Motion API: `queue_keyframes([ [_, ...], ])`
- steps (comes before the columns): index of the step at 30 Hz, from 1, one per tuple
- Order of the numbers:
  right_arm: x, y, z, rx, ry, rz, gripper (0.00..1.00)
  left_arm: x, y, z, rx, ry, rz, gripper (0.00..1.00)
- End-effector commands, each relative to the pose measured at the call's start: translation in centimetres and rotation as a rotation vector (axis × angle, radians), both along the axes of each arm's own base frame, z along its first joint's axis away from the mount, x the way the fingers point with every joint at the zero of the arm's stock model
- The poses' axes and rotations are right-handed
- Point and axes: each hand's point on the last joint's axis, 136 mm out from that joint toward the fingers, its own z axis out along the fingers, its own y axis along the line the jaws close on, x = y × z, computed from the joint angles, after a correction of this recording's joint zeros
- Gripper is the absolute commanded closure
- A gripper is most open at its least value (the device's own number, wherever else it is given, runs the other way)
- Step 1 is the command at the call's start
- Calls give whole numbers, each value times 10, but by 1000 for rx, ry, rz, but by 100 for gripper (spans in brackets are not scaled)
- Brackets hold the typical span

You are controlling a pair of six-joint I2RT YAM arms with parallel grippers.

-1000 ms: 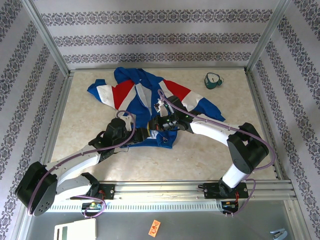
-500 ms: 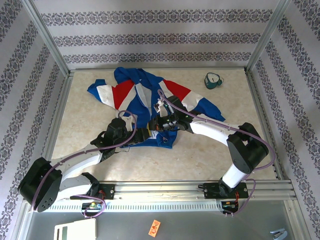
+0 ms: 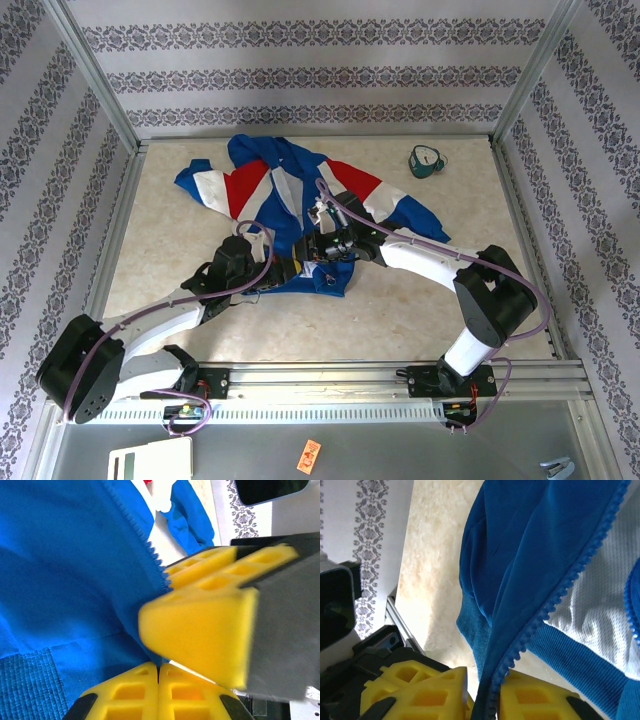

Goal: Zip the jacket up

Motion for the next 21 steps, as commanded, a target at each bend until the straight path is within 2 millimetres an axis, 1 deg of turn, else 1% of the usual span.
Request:
queue_keyframes([
  [1,3,0,22,29,-47,-8,61,3,6,10,-22,-51,18,100],
  [2,4,-3,25,28,-57,-18,58,3,8,9,-23,-50,23,100],
  [3,5,-6,27,27,-64,-26,57,4,10,10,-27,-54,34,100],
  [7,10,-20,35,22,-88,-61,56,4,16,12,-62,-69,58,100],
  [11,13,-32,38,14,-106,-92,56,2,21,14,-71,-72,67,100],
  [14,12,-38,34,-8,-105,-97,56,1,24,15,-77,-77,75,100],
  [19,8,-47,22,-58,-96,-93,57,0,29,24,-89,-96,92,100],
  [21,5,-54,12,-101,-94,-87,56,-1,33,27,-88,-107,105,100],
])
